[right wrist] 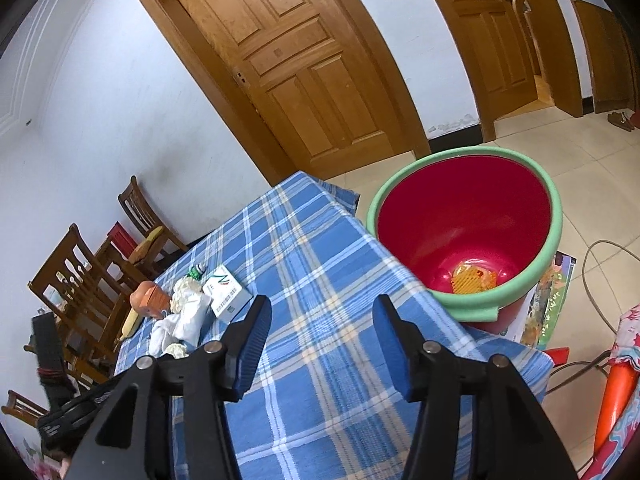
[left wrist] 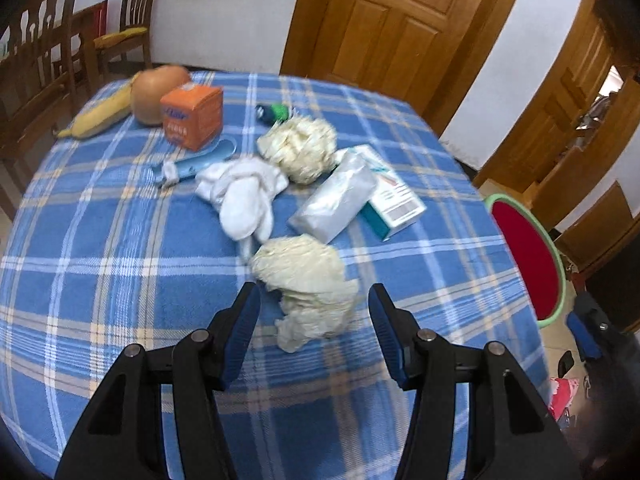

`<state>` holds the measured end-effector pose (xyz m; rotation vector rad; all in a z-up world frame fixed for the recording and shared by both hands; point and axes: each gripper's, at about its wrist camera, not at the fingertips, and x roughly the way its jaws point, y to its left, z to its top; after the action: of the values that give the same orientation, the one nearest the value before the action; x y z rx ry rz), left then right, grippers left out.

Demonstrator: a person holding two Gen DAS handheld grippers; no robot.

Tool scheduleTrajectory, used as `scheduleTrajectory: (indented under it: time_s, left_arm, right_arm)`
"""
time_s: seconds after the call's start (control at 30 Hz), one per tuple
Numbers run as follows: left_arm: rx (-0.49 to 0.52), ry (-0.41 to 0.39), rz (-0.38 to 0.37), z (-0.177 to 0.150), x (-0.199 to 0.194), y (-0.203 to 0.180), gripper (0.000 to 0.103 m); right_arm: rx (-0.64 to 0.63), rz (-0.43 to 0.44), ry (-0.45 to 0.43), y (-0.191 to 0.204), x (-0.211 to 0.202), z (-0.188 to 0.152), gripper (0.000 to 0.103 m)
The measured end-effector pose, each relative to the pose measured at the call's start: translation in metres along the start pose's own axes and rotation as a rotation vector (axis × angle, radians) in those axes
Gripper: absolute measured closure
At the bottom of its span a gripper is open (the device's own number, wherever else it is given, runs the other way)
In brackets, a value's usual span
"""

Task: Collect trash
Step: 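Return to the table and grasp the crumpled white tissue with the left tool, then lift the tissue with the left tool while the right tool grasps the clear plastic bag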

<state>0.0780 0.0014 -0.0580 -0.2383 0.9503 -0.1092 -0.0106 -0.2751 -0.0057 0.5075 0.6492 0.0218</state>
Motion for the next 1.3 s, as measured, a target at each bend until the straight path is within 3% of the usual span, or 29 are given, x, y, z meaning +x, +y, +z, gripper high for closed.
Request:
scheduleTrajectory:
  time_s: [0.23, 0.3, 0.4, 0.57, 0.77, 0.93, 1.3]
  left_arm:
    - [-0.009, 0.000, 0.004, 0.000, 0.016, 0.006, 0.048]
    - [-0.002, 0.007, -0.017, 0.000, 0.018, 0.006, 0.071]
    - [0.003, 0.006, -0.046, -0.003, 0.015, 0.008, 0.077]
    - [0.022, -0.033, -0.098, -0.007, -0.014, 0.014, 0.077]
    - [0.016, -0.138, -0.055, 0.004, -0.050, 0.026, 0.077]
    - [-0.003, -0.157, -0.003, 0.015, -0.052, 0.045, 0.077]
    - [-0.040, -0.159, 0.030, 0.027, -0.047, 0.086, 0.077]
  right_arm:
    - [-0.012, -0.011, 0.016, 0.007, 0.005, -0.004, 0.047]
    - [-0.017, -0.010, 0.018, 0.010, 0.005, -0.003, 0.047]
    - [-0.030, -0.005, 0.025, 0.015, 0.008, -0.003, 0.047]
    - [-0.056, 0.012, 0.055, 0.026, 0.017, -0.007, 0.047]
    - [-0.109, 0.057, 0.088, 0.055, 0.029, -0.010, 0.047]
    - [-0.144, 0.094, 0.129, 0.080, 0.043, -0.014, 0.047]
    - [-0.199, 0.142, 0.212, 0.130, 0.083, -0.026, 0.047]
